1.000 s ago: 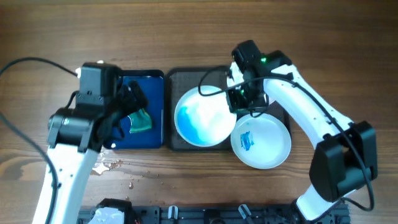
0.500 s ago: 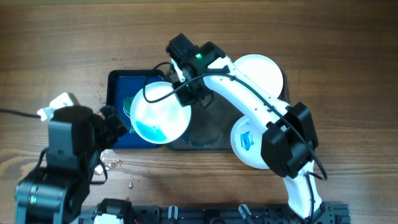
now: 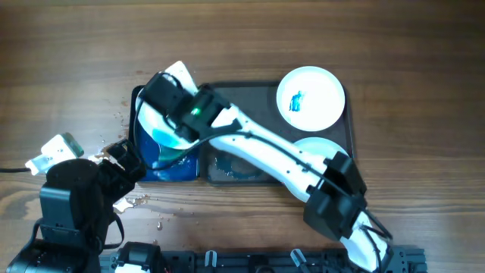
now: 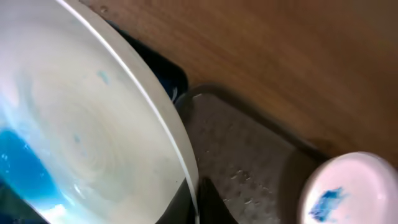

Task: Clean dirty plates on tray and stack at the side

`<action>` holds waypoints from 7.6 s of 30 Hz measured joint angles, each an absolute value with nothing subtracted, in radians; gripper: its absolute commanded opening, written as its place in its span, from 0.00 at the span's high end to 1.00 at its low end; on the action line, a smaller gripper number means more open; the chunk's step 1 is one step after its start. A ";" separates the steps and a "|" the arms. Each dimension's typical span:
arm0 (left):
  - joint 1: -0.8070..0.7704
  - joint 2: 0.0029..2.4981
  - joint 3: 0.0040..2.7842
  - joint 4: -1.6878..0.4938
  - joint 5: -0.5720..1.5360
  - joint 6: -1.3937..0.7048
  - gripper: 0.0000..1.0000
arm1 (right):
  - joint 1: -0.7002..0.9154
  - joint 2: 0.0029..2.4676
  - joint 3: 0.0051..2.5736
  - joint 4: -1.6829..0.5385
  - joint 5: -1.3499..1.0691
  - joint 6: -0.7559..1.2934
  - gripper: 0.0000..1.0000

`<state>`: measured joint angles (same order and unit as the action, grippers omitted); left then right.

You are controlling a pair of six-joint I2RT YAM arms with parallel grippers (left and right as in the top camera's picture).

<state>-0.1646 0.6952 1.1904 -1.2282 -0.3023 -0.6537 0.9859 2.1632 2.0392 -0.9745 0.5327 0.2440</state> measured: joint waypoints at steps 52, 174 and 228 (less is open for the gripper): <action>-0.165 0.923 1.133 -1.243 -0.259 -0.672 0.00 | -0.120 2.141 2.056 -1.220 -0.297 0.381 0.96; -0.389 1.592 1.123 -0.632 0.034 -0.420 0.96 | 0.202 2.283 1.754 -1.194 -0.262 0.099 0.95; -0.542 2.065 1.251 -0.268 0.419 -0.604 0.96 | 0.209 2.285 1.754 -1.245 -0.248 0.107 0.95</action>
<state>-0.5423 2.0647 1.2510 -0.2676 0.4187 -0.6044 0.2089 2.2852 1.7542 -1.2449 -0.2481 0.1074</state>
